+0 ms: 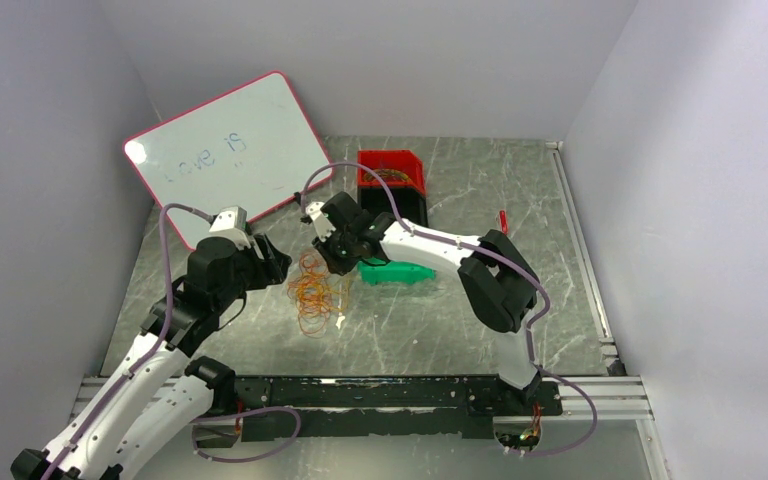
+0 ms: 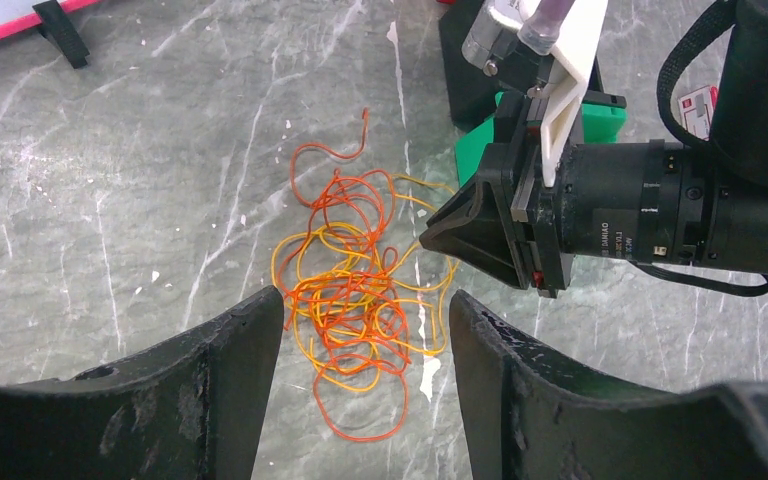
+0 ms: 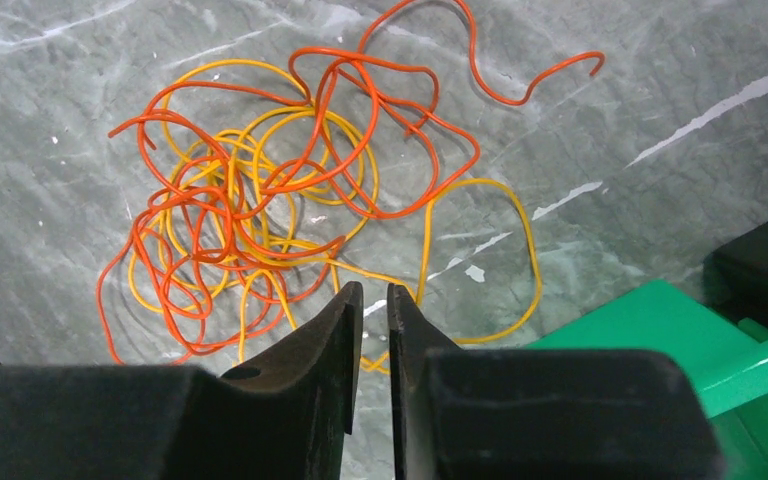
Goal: Untangle the cables
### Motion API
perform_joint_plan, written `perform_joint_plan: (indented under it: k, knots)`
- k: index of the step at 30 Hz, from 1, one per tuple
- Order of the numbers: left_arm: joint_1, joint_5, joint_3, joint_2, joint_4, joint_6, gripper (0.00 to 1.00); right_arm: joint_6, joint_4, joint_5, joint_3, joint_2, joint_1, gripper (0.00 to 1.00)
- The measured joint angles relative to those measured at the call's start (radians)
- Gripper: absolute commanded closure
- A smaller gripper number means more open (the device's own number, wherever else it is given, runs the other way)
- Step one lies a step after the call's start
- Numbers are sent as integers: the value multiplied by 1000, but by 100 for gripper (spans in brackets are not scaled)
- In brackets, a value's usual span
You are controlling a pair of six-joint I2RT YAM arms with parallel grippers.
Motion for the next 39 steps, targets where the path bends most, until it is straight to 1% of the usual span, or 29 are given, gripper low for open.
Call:
perform_joint_plan:
  k: [4,5,9,16,21,22,24,27,39]
  knots:
    - [0,0,0,0,0,0,34,0,-4,11,0,0,0,99]
    - [0,0,0,0,0,0,34,-1,-5,12,0,0,0,100]
    - [0,0,0,0,0,0,34,1,-6,13,0,-9,0,100]
    - [0,0,0,2,0,2,34,5,-14,9,22,-78,0,100]
    - [0,-2,0,2,0,2,34,6,-24,18,58,-96,0,75]
    - [0,-2,0,2,0,2,34,5,-28,25,63,-96,0,71]
    - [0,-1,0,2,0,2,34,2,-43,40,71,-93,0,66]
    - [0,-1,0,2,0,2,34,-5,-60,55,85,-79,0,64]
    - [0,-2,2,-10,-9,2,34,-23,-104,73,117,36,0,63]
